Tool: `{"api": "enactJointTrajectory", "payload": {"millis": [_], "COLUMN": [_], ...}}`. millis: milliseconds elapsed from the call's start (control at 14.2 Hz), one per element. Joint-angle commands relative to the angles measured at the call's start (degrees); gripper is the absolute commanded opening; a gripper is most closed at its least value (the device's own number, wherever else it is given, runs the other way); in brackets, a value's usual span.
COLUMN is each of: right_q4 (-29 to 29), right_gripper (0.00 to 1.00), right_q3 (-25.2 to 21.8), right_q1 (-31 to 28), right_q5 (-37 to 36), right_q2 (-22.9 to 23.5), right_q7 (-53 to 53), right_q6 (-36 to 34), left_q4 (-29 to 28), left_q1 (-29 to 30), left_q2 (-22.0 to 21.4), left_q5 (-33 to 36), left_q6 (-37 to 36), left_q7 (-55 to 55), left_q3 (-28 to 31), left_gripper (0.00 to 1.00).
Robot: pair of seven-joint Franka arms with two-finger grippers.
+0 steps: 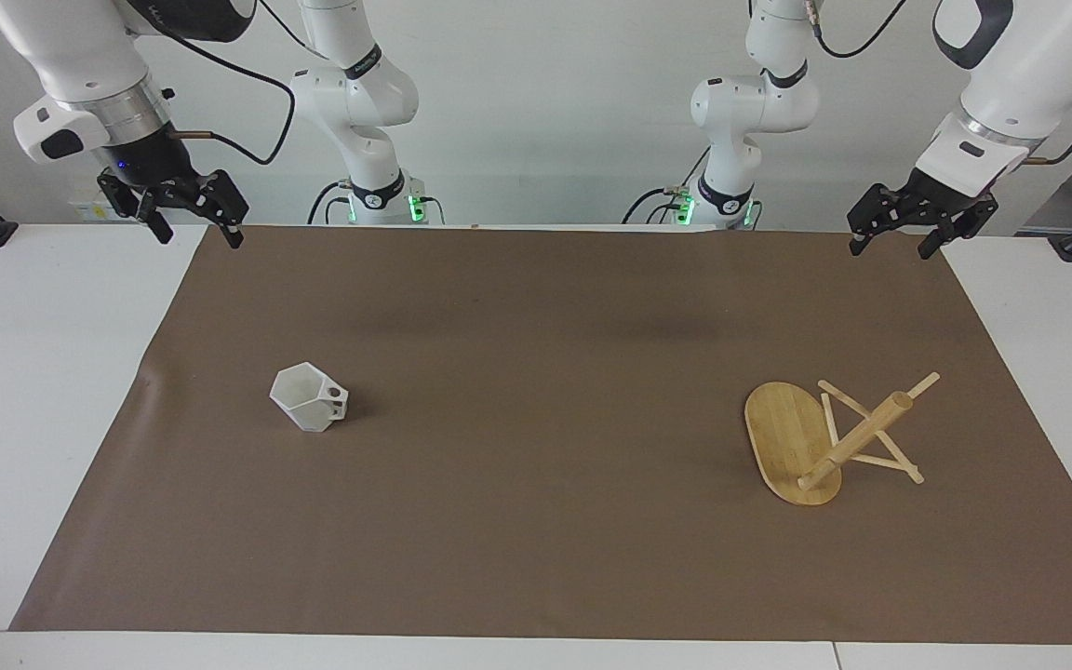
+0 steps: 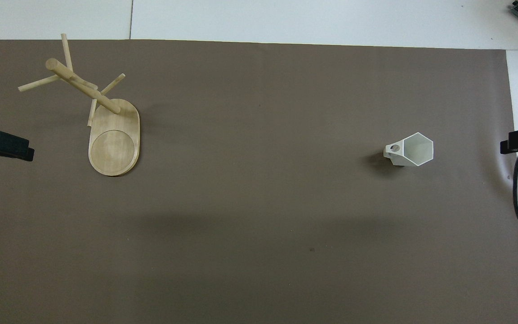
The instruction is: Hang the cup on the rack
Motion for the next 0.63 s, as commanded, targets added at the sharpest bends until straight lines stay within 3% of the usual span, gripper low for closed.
{"api": "enactJointTrajectory", "payload": {"millis": [0, 563], "right_q4": [-1.50, -1.59], "right_gripper": [1.00, 1.00], "right_q3": [0.06, 0.06], "right_q1": [0.01, 0.01], "right_q5": [-0.98, -0.37], "right_q2": [-1.11, -1.20], "right_q7": [-0.39, -0.74], "right_q6": [1.20, 0.41], "left_q4": [-0.59, -0.59], "left_q1": [0.43, 0.43], "left_q2": [-0.46, -0.46], "left_q5": [0.69, 0.69], "left_q6": [-0.55, -0.55], "left_q7": [-0.49, -0.49], "left_q3": [-0.36, -0.36], "left_gripper": [1.00, 1.00]}}
